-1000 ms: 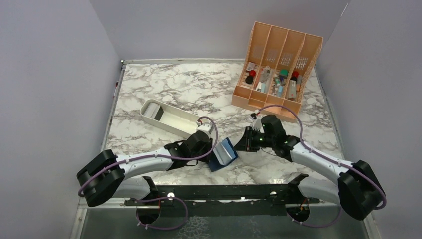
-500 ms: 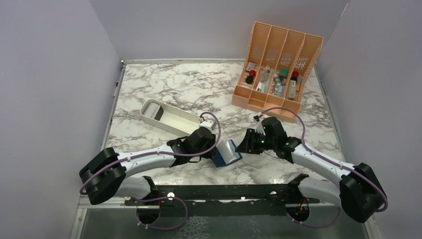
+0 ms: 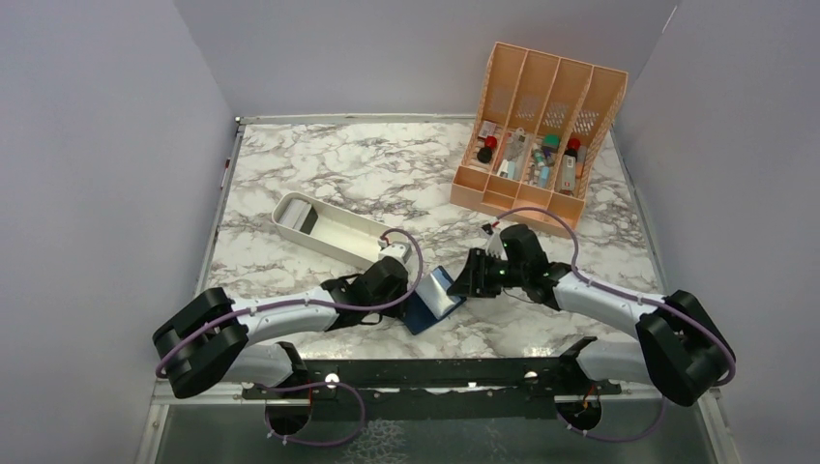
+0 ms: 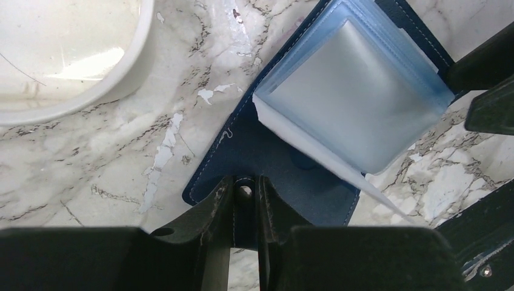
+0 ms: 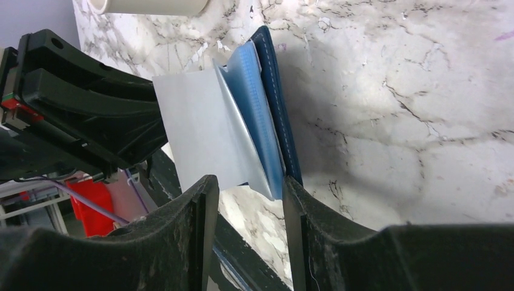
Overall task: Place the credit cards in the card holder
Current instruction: Open the card holder at the center of the board.
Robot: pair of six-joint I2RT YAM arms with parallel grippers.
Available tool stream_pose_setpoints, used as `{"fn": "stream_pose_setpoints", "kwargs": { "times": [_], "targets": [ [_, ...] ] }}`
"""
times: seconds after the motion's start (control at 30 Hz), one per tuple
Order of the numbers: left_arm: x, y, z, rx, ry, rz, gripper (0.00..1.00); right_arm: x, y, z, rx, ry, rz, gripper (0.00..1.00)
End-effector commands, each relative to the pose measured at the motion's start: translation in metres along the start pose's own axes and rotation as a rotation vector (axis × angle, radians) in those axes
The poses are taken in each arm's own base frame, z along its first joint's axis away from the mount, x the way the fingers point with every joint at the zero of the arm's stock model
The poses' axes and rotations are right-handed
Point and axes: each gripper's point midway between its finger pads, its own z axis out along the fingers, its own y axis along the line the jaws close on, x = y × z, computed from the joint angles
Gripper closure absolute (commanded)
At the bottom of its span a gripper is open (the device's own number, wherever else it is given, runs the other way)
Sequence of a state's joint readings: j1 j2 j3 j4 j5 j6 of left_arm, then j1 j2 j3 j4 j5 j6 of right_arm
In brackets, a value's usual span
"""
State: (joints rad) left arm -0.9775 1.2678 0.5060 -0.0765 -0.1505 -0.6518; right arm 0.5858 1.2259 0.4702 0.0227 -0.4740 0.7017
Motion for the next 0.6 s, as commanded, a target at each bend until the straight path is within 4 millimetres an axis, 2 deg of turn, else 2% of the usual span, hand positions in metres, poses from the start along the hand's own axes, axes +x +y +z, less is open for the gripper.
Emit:
{"fn": "stream_pose_setpoints", "kwargs": {
  "times": [0.0, 0.37, 0.57],
  "targets": [
    [-0.009, -0.001, 0.0, 0.004, -0.057, -0.013, 0.8, -0.005, 0.021, 0.008, -0.101, 0.013, -0.025, 0.52],
    [-0.013, 0.003, 0.008, -0.008, -0.093, 0.035, 0.83, -0.005, 0.019, 0.018, -0.099, 0.032, -0.021, 0.6],
    [-0.011, 0.0, 0.014, 0.006, -0.084, 0.058, 0.84, -0.006, 0.016, 0.017, -0.081, 0.016, -0.019, 0.8]
  ]
}}
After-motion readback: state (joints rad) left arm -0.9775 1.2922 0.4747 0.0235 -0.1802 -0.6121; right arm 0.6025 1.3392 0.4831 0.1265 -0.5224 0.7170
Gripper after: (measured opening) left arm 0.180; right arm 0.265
